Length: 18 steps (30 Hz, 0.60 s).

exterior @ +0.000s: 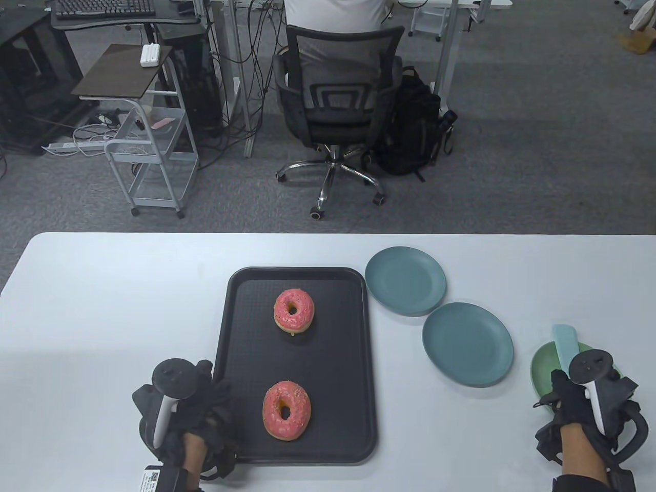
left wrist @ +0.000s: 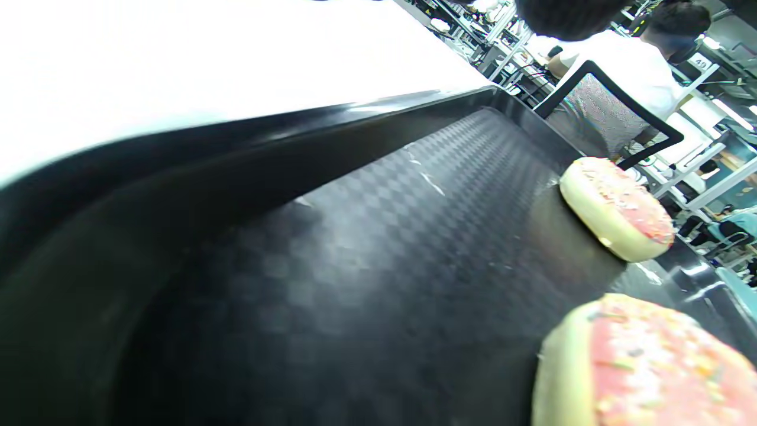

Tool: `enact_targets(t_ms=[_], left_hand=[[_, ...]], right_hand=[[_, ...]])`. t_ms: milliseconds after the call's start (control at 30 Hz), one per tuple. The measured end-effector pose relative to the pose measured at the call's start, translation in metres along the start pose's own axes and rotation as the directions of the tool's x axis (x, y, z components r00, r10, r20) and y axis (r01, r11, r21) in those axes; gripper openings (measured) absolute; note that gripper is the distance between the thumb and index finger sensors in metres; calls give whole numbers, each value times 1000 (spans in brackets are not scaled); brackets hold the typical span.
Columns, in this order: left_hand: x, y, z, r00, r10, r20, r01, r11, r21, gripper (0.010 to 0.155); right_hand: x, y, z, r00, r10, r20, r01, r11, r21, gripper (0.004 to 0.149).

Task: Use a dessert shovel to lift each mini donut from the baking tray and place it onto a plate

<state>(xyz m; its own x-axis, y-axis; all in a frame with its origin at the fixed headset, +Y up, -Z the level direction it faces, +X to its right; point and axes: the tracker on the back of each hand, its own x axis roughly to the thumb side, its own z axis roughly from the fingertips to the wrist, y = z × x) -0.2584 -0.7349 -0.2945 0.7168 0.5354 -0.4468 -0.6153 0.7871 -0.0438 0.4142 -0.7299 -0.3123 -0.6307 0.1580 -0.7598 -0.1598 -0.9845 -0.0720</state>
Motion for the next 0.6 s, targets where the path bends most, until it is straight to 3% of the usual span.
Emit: enact_targets(t_ms=[233,600], left_hand=[[-6,-3,-7,999,-23,-39,22,1000,-8,67],[-6,-4,-8,998,-38,-56,37,999,-12,67]], right_hand=[[-8,21,-11,998,66,-25,-63,993,103,80],[-8,31,-12,999,33,-26,-32,999,32,68]])
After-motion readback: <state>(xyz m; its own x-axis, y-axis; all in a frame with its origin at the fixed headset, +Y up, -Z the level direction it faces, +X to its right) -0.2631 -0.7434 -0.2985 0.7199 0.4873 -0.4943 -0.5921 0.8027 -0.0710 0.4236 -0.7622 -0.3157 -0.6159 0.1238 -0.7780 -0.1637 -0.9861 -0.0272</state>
